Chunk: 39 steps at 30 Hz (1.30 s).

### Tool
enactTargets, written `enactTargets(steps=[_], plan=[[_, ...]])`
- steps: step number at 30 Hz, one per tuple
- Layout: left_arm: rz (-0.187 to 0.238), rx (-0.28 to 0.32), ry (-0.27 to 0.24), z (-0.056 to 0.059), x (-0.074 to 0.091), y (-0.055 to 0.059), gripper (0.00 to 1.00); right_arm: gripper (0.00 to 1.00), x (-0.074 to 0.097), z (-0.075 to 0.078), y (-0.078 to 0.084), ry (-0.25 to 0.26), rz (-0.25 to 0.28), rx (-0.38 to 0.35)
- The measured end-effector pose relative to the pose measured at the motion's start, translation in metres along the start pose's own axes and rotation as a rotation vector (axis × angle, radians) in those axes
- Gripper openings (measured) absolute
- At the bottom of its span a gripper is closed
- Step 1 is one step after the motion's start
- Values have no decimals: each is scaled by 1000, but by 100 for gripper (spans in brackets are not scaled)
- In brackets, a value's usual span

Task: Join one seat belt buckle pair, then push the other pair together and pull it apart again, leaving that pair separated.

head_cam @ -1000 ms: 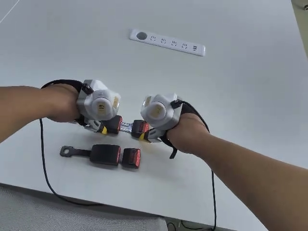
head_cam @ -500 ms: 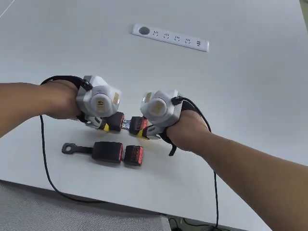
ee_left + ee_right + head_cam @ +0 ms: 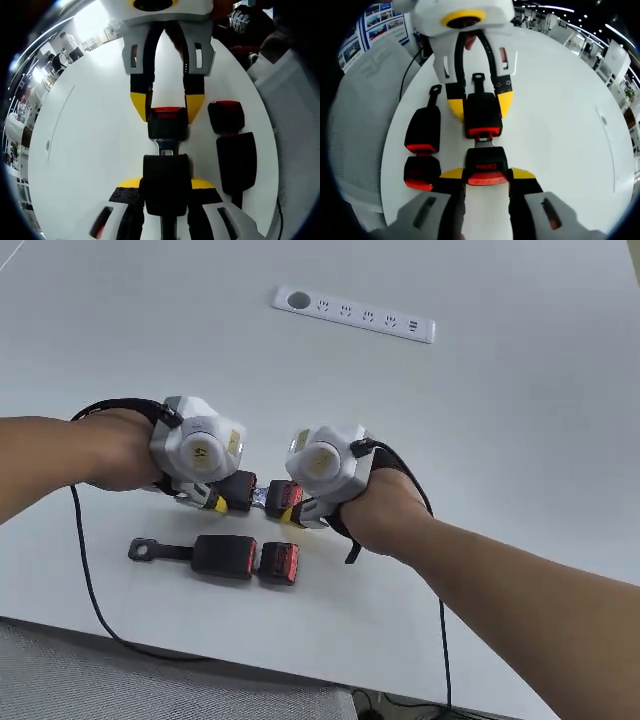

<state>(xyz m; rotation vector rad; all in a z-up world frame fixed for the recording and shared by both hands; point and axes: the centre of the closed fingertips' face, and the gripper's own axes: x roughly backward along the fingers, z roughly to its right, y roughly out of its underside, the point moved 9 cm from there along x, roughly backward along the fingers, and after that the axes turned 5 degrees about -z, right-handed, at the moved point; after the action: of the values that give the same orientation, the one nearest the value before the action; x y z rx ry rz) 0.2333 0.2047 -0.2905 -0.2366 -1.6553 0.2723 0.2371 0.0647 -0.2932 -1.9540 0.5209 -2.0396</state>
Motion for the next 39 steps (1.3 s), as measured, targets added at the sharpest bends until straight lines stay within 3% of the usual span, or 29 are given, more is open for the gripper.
enactTargets(steps=[5, 23, 39], plan=[[-1, 3, -1, 0, 0, 0, 33, 32, -4, -3, -11, 5, -4, 1], [8, 9, -7, 0, 1, 1, 33, 33, -2, 0, -4, -2, 1, 21], [10, 11, 16, -2, 0, 1, 34, 34, 9, -6, 20, 29, -8, -8]])
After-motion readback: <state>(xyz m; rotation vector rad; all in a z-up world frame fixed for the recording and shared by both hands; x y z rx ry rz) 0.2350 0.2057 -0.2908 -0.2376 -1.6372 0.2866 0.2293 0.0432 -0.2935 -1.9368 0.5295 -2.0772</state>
